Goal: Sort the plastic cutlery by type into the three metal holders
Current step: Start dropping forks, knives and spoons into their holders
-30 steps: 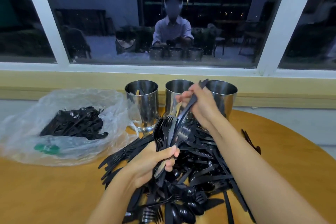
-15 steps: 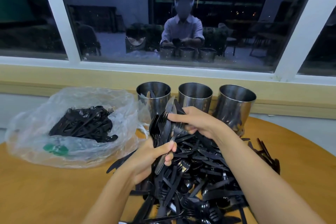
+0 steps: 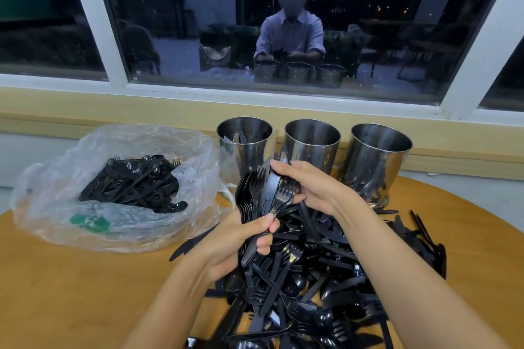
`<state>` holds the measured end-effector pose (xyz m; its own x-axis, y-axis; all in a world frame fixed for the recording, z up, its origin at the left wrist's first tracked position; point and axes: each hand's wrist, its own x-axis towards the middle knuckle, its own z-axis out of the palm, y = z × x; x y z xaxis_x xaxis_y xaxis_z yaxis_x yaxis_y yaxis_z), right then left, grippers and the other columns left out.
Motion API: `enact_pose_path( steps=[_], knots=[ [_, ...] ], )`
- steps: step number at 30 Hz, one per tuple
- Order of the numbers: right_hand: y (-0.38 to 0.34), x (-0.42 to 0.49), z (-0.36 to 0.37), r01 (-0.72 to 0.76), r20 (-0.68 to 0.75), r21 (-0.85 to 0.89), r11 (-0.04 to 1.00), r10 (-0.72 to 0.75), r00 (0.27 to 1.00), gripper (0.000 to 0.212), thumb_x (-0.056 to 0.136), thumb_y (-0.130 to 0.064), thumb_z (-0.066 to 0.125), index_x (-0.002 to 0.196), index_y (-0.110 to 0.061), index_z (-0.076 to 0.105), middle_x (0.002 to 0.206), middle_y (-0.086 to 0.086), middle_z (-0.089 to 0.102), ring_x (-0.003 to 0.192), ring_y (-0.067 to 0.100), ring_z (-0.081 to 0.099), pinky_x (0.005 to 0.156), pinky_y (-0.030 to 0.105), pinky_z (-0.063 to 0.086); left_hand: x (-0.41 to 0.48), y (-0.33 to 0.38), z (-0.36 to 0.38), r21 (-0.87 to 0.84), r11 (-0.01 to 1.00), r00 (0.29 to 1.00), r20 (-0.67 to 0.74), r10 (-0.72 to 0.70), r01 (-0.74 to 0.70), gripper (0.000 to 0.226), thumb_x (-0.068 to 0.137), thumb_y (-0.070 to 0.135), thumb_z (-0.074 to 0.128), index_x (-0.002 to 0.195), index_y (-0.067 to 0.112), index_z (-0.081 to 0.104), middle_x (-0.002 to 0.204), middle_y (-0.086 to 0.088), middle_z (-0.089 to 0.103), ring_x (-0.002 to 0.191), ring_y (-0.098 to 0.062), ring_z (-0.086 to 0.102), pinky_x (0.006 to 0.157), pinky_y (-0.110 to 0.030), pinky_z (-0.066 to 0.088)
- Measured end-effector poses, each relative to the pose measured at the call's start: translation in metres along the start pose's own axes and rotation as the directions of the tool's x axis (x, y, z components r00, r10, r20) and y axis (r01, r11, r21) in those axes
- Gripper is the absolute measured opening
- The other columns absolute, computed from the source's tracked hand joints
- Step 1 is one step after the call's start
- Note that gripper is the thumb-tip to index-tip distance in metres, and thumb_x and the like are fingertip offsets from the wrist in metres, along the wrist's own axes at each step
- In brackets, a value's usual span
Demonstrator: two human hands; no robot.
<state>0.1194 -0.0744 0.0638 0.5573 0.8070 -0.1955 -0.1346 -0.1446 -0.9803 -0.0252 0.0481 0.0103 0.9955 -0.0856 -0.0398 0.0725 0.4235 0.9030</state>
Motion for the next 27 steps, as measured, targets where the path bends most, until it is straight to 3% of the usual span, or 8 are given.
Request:
enact_pose_path(
  steps=[4, 7, 10, 12, 18, 23, 26, 27],
  knots=[
    [0.003, 0.004, -0.001, -0.019, 0.052, -0.052, 0.998, 0.021, 0.998, 0.023, 0.099, -0.033, 0.053, 0.101, -0.012, 0.063, 0.088, 0.004, 0.063, 0.05, 0.005, 0.043, 0.042, 0.016, 0.024, -0.003, -0.002, 0.0, -0.006, 1.0, 1.0, 0.002, -0.025, 0.025, 0.024, 0.096, 0.01, 0.056, 0.119, 0.007, 0.053, 0.081, -0.006, 0.053, 0.056, -0.01, 0.041, 0.054, -0.021, 0.039],
    [0.004, 0.012, 0.002, 0.046, -0.128, -0.029, 0.999, -0.049, 0.991, 0.021, 0.101, -0.033, 0.051, 0.102, -0.014, 0.06, 0.087, 0.004, 0.062, 0.061, 0.012, 0.051, 0.056, 0.019, 0.039, -0.004, -0.003, 0.002, -0.033, 0.999, 0.999, -0.032, -0.023, 0.022, 0.021, 0.094, 0.009, 0.057, 0.115, 0.008, 0.052, 0.081, -0.006, 0.053, 0.056, -0.011, 0.041, 0.053, -0.021, 0.039],
    [-0.002, 0.015, 0.002, 0.152, -0.318, 0.165, 0.974, -0.093, 0.943, 0.02, 0.105, -0.025, 0.04, 0.095, -0.012, 0.051, 0.076, 0.001, 0.054, 0.054, 0.006, 0.038, 0.044, 0.016, 0.026, -0.005, -0.006, 0.004, -0.018, 1.0, 0.999, -0.036, -0.02, 0.019, 0.021, 0.094, 0.009, 0.056, 0.115, 0.008, 0.052, 0.08, -0.006, 0.053, 0.056, -0.011, 0.041, 0.053, -0.021, 0.039],
    [-0.006, 0.016, 0.004, 0.233, -0.402, 0.18, 0.956, -0.144, 0.904, 0.027, 0.107, -0.022, 0.032, 0.091, -0.011, 0.051, 0.075, 0.003, 0.06, 0.057, 0.011, 0.043, 0.049, 0.023, 0.031, -0.006, -0.007, 0.003, -0.006, 1.0, 0.999, -0.033, -0.018, 0.018, 0.022, 0.095, 0.01, 0.056, 0.116, 0.008, 0.051, 0.081, -0.005, 0.053, 0.056, -0.011, 0.042, 0.054, -0.021, 0.038],
    [-0.019, 0.03, -0.01, 0.411, -0.772, 0.098, 0.906, -0.192, 0.606, 0.026, 0.105, -0.02, 0.032, 0.084, -0.012, 0.046, 0.078, 0.006, 0.052, 0.076, 0.02, 0.052, 0.074, 0.034, 0.045, -0.009, -0.009, -0.004, -0.008, 0.999, 0.998, -0.058, -0.032, 0.031, 0.012, 0.095, 0.012, 0.057, 0.105, 0.009, 0.053, 0.081, -0.005, 0.053, 0.057, -0.011, 0.042, 0.054, -0.022, 0.039],
    [-0.027, 0.02, -0.021, 0.549, -0.793, 0.169, 0.819, -0.218, 0.569, 0.023, 0.107, -0.021, 0.029, 0.097, -0.009, 0.046, 0.068, 0.0, 0.067, 0.064, 0.019, 0.057, 0.076, 0.036, 0.05, -0.013, -0.006, -0.012, -0.013, 1.0, 0.992, -0.122, 0.015, -0.016, 0.008, 0.092, 0.013, 0.058, 0.094, 0.008, 0.053, 0.081, -0.005, 0.053, 0.057, -0.01, 0.041, 0.054, -0.02, 0.041],
    [-0.023, 0.012, -0.019, 0.593, -0.779, 0.169, 0.787, -0.262, 0.57, 0.023, 0.107, -0.018, 0.026, 0.106, -0.003, 0.043, 0.078, 0.008, 0.069, 0.061, 0.012, 0.064, 0.061, 0.02, 0.055, -0.014, -0.003, -0.014, -0.02, 0.999, 0.989, -0.142, 0.047, -0.05, 0.006, 0.092, 0.012, 0.057, 0.093, 0.009, 0.052, 0.08, -0.005, 0.053, 0.057, -0.01, 0.041, 0.053, -0.02, 0.041],
    [-0.021, 0.01, -0.019, 0.609, -0.765, 0.189, 0.77, -0.274, 0.583, 0.021, 0.108, -0.018, 0.025, 0.104, -0.006, 0.042, 0.08, 0.009, 0.069, 0.064, 0.012, 0.066, 0.062, 0.021, 0.057, -0.014, -0.003, -0.014, -0.026, 0.998, 0.988, -0.146, 0.053, -0.058, 0.005, 0.092, 0.012, 0.057, 0.092, 0.009, 0.053, 0.08, -0.005, 0.053, 0.057, -0.01, 0.041, 0.053, -0.02, 0.041]
  ],
)
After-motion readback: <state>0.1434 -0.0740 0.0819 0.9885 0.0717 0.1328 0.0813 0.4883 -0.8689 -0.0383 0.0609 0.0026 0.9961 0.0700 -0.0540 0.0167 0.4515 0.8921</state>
